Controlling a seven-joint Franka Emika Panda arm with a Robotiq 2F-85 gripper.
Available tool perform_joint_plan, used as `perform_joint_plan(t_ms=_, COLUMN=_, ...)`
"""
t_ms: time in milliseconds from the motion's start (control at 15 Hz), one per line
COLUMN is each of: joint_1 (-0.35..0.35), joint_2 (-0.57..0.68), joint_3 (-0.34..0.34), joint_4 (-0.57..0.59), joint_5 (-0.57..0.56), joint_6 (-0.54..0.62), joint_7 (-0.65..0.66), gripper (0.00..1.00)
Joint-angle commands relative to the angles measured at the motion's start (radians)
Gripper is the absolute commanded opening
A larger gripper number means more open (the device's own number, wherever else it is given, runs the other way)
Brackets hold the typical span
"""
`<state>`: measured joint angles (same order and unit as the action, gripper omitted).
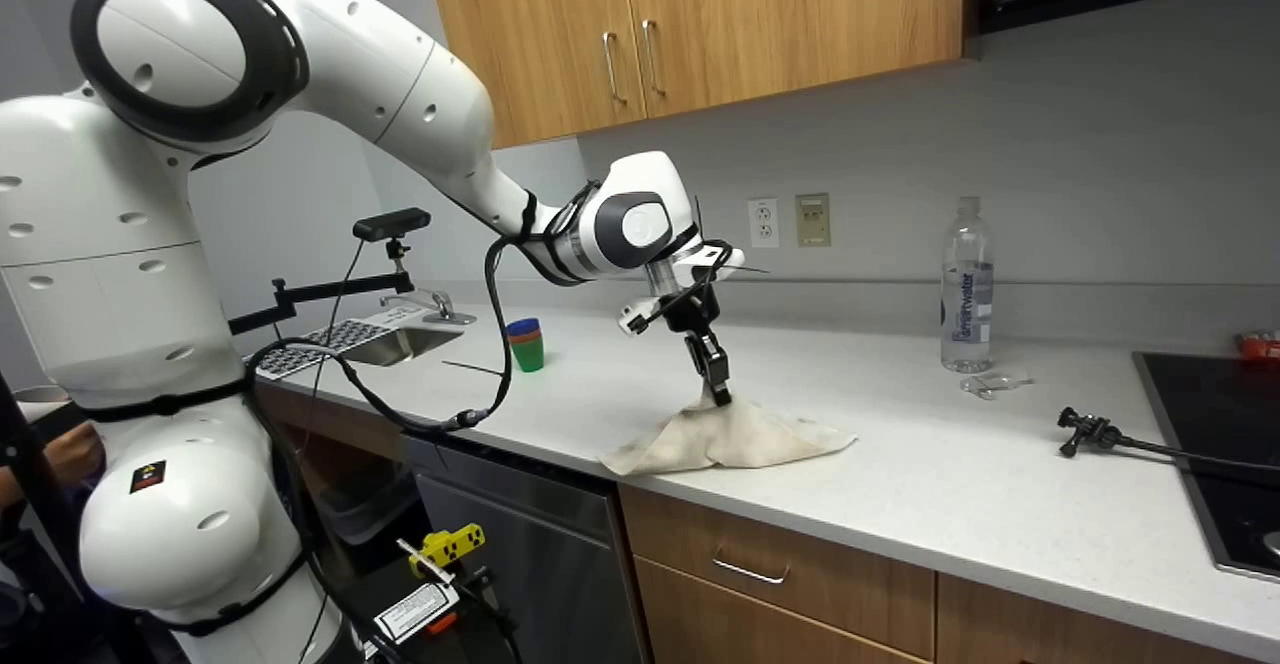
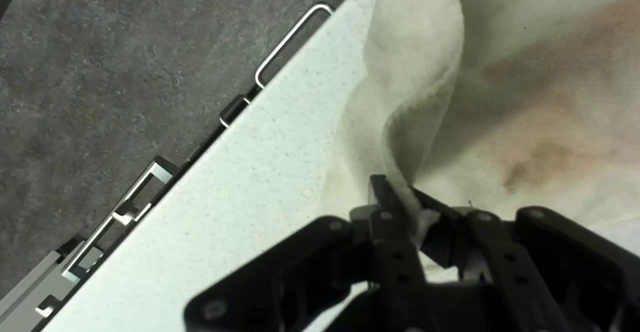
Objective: Fold the cloth
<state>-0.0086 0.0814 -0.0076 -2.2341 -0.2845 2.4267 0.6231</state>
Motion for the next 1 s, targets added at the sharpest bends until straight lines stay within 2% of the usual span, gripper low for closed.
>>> perform_joint_plan(t_ms=0, joint_1=0.023, joint_2=0.078, joint_3=-0.008, joint_4=0.066, joint_5=0.009, joint_6=0.066, joint_7=0.012, gripper=0.01)
perform_joint_plan(t_ms=400, joint_1=0.059, joint_2=0.156, joint_3=-0.005, joint_4=0.125, joint_5=0.058, joint_6=0.106, joint_7=-0.027, gripper=0.01)
perform_joint_plan(t_ms=933, joint_1=0.126, joint_2=0.203, joint_3=-0.004, joint_4=0.207, joint_5=0.06, joint_6=0.106, joint_7=-0.026, gripper=0.01)
